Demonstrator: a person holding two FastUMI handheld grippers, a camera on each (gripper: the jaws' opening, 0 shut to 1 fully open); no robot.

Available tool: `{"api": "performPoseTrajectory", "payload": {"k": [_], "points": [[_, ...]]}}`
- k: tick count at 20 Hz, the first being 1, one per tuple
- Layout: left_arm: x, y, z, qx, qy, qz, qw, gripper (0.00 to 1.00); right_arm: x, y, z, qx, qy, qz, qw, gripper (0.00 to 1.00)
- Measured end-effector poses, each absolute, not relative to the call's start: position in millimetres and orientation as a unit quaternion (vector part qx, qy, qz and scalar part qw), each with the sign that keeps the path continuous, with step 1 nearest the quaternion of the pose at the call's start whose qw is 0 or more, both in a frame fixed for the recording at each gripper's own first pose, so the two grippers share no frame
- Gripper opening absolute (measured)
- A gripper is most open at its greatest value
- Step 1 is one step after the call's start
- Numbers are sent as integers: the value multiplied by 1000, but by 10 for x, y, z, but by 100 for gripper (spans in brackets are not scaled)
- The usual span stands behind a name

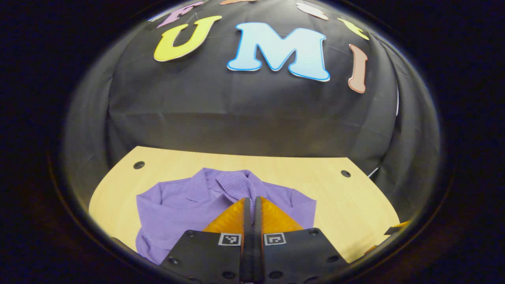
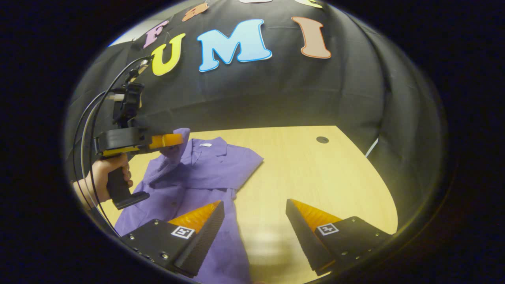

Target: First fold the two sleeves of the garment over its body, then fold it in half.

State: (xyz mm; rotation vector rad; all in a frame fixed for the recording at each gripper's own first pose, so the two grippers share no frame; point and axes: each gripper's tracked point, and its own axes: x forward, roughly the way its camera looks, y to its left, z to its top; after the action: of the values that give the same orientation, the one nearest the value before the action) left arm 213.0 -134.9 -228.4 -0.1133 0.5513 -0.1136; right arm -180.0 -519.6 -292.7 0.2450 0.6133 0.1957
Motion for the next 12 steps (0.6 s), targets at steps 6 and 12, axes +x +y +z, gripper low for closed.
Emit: {"api": "performPoseTrajectory", "payload": {"k": [6,12], "points": [[2213,-1939,-2531,-10,290,-105,951,6,-1825,-5295,-2975,131,306,83,939,96],[2236,-1966,-2557,-29,287,-125,949,12,-1860,-5295,-2992,129,311,67,939,96]]}}
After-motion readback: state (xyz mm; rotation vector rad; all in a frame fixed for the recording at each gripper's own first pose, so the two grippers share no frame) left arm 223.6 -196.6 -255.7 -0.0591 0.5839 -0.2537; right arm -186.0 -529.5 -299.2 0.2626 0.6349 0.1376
